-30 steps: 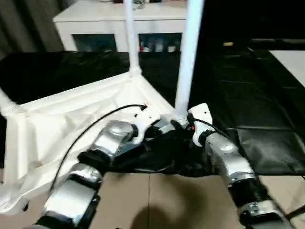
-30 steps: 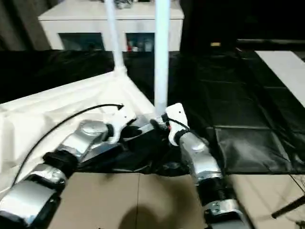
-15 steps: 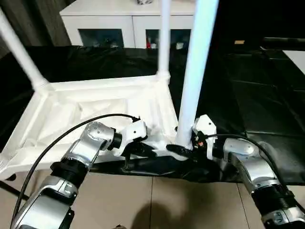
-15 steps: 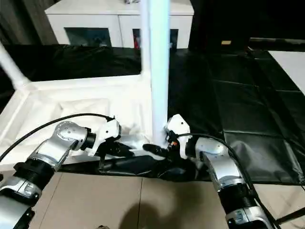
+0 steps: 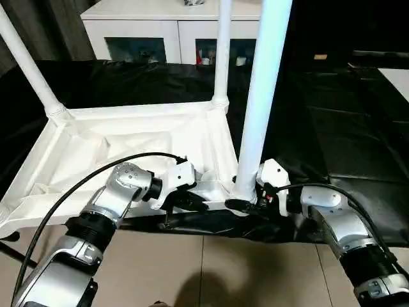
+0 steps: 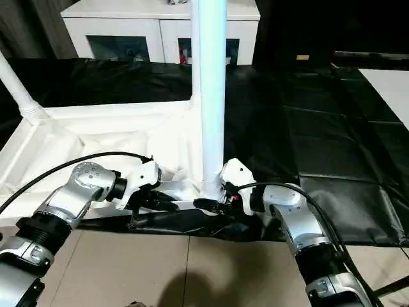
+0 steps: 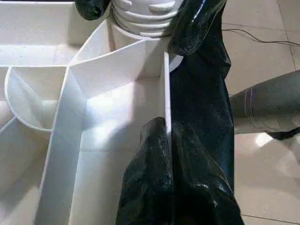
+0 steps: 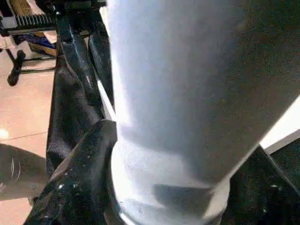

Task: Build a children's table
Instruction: Rotate leg to tighten

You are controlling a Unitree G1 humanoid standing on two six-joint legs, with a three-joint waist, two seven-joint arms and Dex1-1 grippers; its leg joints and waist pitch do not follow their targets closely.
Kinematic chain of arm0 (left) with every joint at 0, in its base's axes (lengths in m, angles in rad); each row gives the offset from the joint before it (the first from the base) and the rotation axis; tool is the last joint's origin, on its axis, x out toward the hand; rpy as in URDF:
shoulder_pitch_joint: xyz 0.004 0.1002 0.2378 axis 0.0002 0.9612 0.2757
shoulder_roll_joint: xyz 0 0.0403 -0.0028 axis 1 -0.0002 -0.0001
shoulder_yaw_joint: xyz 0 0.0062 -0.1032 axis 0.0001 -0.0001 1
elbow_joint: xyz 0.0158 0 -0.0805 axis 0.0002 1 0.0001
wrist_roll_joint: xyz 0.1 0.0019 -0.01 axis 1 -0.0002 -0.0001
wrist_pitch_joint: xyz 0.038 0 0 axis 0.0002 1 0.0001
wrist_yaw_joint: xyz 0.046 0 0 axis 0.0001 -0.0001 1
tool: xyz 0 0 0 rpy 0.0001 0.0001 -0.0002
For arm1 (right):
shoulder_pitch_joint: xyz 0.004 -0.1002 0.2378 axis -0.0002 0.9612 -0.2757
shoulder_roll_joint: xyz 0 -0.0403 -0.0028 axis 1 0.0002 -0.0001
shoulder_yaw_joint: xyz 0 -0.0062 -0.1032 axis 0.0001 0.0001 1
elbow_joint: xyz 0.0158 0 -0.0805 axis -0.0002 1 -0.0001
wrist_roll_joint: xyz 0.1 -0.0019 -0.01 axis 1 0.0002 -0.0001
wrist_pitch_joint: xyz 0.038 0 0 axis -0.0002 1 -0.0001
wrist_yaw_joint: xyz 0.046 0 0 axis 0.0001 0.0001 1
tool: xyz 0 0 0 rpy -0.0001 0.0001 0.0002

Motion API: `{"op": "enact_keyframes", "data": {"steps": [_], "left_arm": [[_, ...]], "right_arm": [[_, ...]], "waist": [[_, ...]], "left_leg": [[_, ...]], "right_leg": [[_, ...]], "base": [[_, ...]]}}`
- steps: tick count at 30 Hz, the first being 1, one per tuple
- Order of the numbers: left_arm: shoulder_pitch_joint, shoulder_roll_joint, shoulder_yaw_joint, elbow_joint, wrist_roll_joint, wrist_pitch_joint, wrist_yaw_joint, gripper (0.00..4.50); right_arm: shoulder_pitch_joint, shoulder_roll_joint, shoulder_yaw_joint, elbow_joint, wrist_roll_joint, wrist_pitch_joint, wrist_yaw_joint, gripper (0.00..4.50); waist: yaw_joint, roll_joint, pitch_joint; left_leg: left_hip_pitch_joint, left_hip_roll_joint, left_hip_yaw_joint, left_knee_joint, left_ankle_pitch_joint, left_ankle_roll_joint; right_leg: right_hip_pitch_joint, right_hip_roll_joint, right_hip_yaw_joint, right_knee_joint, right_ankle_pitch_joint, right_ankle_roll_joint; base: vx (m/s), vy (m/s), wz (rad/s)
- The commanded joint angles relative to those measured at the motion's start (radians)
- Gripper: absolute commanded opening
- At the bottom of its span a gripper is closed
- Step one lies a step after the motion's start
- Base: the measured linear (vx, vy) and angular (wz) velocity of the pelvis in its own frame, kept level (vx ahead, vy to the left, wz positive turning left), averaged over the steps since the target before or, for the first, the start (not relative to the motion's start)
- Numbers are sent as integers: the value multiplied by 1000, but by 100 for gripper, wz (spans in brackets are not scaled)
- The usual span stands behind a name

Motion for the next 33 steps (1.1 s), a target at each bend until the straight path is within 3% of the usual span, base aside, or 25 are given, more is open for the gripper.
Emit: {"op": "enact_keyframes", "data": {"steps": [1, 4, 7, 10, 12, 16, 17, 18, 19, 21, 26, 33], "left_arm": [[-9, -3, 6, -12, -14, -13, -6, 0], [-8, -4, 7, -9, -13, -12, -1, 0], [-22, -28, 15, 33, 19, -15, 96, 0], [-70, -93, 46, 122, 41, 55, 271, 0], [-84, -111, 53, 142, 48, 74, 324, 0], [-146, -203, 111, 236, 57, 135, 609, 0], [-153, -214, 115, 248, 59, 133, 640, 0], [-157, -222, 115, 256, 61, 129, 656, 0], [-158, -225, 113, 260, 63, 125, 658, 0], [-161, -229, 113, 265, 63, 111, 641, 0], [-147, -200, 92, 248, 60, 80, 536, 0], [-70, -117, 33, 134, 29, 15, 267, 0]], "right_arm": [[-12, 14, -9, 6, 15, 2, -6, 273], [-10, 19, -14, 7, 19, 6, -12, 273], [-19, 65, -45, 39, 5, 46, -141, 273], [-59, 178, -117, 122, -33, 137, -466, 273], [-68, 208, -137, 137, -38, 154, -548, 272], [-94, 276, -144, 190, -105, 158, -778, 272], [-98, 291, -146, 200, -113, 155, -817, 272], [-103, 304, -146, 209, -119, 154, -844, 272], [-106, 314, -142, 213, -123, 156, -852, 272], [-104, 328, -133, 200, -125, 143, -834, 328], [-107, 305, -145, 181, -84, 98, -746, 375], [-94, 179, -104, 129, -24, 78, -440, 383]], "waist": [[-1, -12, -72], [-2, -14, -72], [-7, -14, -69], [-17, -10, -67], [-22, -8, -68], [-29, -7, -68], [-28, -5, -69], [-27, -9, -68], [-24, -12, -71], [-24, -11, -72], [-32, -8, -76], [-28, -6, -79]], "left_leg": [[15, 8, 9, -69, -210, 79], [14, 7, 9, -68, -206, 80], [16, 6, 8, -71, -226, 66], [17, 1, 6, -75, -252, 29], [17, -1, 3, -79, -273, 2], [20, -3, 5, -77, -281, 4], [22, -3, 5, -76, -281, 3], [23, -4, 6, -76, -284, 5], [14, -6, 4, -76, -257, 21], [12, -6, 5, -74, -242, 32], [1, -7, 0, -74, -211, 55], [11, 0, 6, -63, -181, 109]], "right_leg": [[53, -18, 15, -55, -155, -257], [54, -18, 15, -56, -149, -260], [51, -18, 15, -60, -187, -254], [48, -17, 16, -65, -258, -229], [50, -19, 14, -69, -297, -205], [46, -17, 15, -74, -282, -204], [43, -17, 15, -76, -282, -205], [43, -16, 14, -79, -287, -202], [51, -18, 13, -75, -270, -193], [51, -18, 13, -74, -252, -193], [65, -19, 6, -66, -194, -196], [61, -18, 9, -57, -82, -270]], "base": [[0, 0, 0], [0, 0, 0], [0, 0, 0], [0, 0, 0], [0, 0, 0], [0, 0, 0], [0, 0, 0], [0, 0, 0], [0, 0, 0], [0, 0, 0], [0, 0, 0], [0, 0, 0]]}}
